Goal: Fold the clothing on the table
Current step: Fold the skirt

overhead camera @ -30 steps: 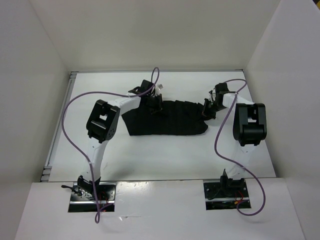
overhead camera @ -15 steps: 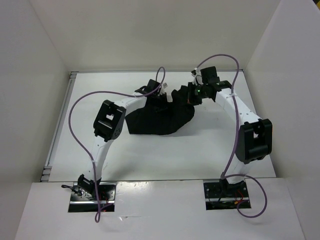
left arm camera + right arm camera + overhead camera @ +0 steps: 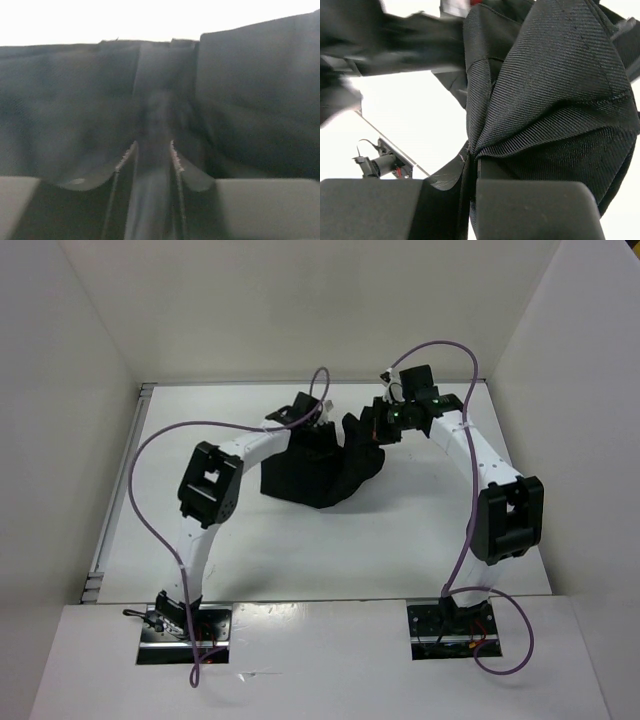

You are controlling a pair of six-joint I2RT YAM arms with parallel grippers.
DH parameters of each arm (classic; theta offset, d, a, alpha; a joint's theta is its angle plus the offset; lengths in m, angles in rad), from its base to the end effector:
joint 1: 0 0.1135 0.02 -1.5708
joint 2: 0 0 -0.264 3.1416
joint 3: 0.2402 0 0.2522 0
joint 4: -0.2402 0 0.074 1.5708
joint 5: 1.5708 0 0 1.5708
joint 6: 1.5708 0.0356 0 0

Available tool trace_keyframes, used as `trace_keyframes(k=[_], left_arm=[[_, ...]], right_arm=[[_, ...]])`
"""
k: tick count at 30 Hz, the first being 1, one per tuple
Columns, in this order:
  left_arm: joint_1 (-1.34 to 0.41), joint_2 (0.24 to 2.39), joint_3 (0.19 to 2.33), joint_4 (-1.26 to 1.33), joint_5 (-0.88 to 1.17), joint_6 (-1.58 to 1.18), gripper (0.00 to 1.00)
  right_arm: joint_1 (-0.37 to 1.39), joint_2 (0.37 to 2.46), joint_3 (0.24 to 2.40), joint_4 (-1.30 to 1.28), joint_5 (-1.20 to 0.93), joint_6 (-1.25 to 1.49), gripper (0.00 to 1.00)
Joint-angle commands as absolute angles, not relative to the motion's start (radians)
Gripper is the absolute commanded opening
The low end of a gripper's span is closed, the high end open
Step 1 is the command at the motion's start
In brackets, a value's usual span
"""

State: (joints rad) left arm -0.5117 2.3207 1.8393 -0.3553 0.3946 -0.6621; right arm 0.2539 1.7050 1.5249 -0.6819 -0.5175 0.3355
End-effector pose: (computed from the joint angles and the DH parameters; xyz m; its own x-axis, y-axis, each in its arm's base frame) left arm 0.4436 -0.2648 0.1671 -0.9265 -0.1306 -0.3529 0.1357 0.7589 -0.6370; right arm 0.3589 0.1113 0.3106 -0.8683 0.0703 -0.4910 -0.2585 0.7807 0.5689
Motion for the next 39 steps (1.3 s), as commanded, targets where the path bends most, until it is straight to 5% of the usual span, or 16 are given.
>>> trace_keyframes(k=[1, 7, 12, 26, 39], left_arm=[[-0.431, 2.113, 1.829, -0.397, 0.327, -0.621, 0.41], [-0.339, 1.927, 1.729, -0.462, 0.135, -0.577, 0.39], [-0.302, 1.893, 1.553, -0.476, 0.026, -0.589, 0.0], [-0.293, 1.999, 1.448, -0.485, -0.146, -0.609, 0.0], [-0.374, 2.059, 1.358, -0.394, 0.101, -0.62, 0.0]], right_arm=[[0.255, 1.671, 1.559, -0.692, -0.503, 0.308, 0.0], [0.245, 1.64, 1.523, -0.739, -0.469, 0.276, 0.0], [0.227, 1.617, 1.511, -0.759, -0.44, 0.255, 0.0], [0.218, 1.626, 1.531, -0.796, -0.411, 0.255, 0.0], [0.406, 1.859, 1.762, -0.787, -0.439, 0.255, 0.0]])
